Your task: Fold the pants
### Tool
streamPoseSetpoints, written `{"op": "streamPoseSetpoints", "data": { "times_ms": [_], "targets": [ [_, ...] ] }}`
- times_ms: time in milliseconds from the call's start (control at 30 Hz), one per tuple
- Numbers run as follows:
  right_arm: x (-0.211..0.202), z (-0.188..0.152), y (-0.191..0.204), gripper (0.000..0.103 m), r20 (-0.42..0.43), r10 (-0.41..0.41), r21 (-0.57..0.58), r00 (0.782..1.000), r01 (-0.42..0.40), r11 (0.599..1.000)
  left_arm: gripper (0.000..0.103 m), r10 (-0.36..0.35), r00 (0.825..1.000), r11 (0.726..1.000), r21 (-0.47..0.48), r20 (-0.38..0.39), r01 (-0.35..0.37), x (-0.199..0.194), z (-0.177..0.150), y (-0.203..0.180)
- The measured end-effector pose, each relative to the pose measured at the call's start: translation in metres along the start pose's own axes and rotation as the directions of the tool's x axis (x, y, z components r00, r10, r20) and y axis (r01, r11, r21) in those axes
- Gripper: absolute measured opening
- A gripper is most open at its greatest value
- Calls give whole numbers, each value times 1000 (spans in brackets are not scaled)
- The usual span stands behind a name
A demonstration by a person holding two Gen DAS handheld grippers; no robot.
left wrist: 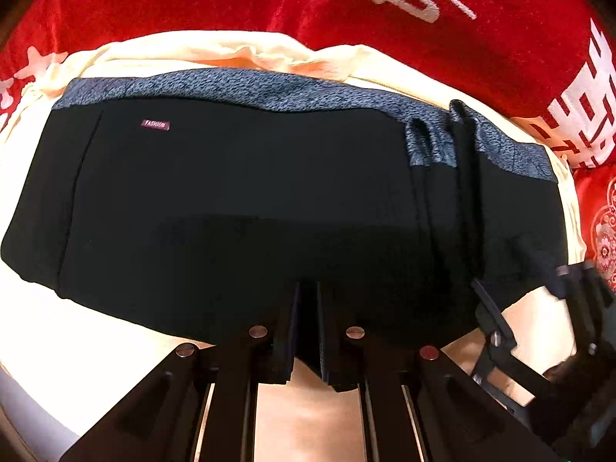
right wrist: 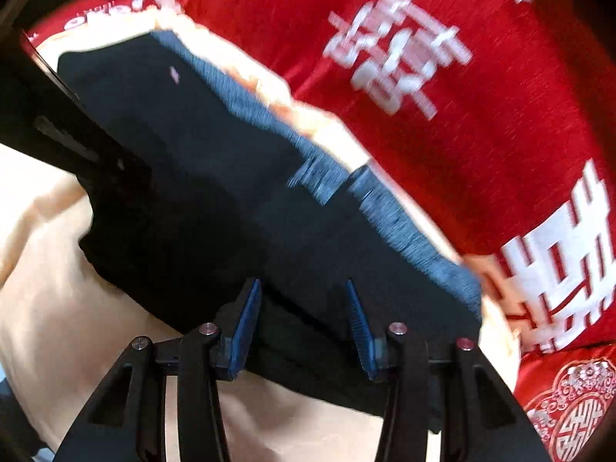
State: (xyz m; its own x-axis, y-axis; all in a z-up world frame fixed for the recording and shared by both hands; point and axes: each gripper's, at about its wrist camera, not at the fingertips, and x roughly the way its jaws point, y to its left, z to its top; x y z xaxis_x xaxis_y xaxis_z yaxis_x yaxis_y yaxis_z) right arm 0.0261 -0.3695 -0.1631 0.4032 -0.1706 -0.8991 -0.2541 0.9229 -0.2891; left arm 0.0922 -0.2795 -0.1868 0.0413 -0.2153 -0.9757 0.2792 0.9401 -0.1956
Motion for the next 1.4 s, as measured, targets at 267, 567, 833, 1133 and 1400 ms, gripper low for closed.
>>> {"op": "streamPoseSetpoints", "data": {
  "times_ms": [267,567,833,1133,1400],
  "targets": [
    [-37,8,-28,12,42,123,143,991,-128,981,9,4,1000,1000,-16,0,-4,-12,-7,29],
    [-4,6,6,12,-53,105,120,993,-98,988,83,77,996,995,-64,35,-75,-22,-11,51],
    [-12,5,11,16,-78,76,113,994,-67,991,83,133,991,989,-70,7,-132,-25,-20,64],
    [-31,9,22,32,-92,154,105,984,-144,984,83,163,987,981,-103,-7,-163,-37,-35,83],
    [-53,17,33,57,-96,238,136,966,-225,965,83,162,987,977,-138,5,-160,-52,-48,106]
  ]
}}
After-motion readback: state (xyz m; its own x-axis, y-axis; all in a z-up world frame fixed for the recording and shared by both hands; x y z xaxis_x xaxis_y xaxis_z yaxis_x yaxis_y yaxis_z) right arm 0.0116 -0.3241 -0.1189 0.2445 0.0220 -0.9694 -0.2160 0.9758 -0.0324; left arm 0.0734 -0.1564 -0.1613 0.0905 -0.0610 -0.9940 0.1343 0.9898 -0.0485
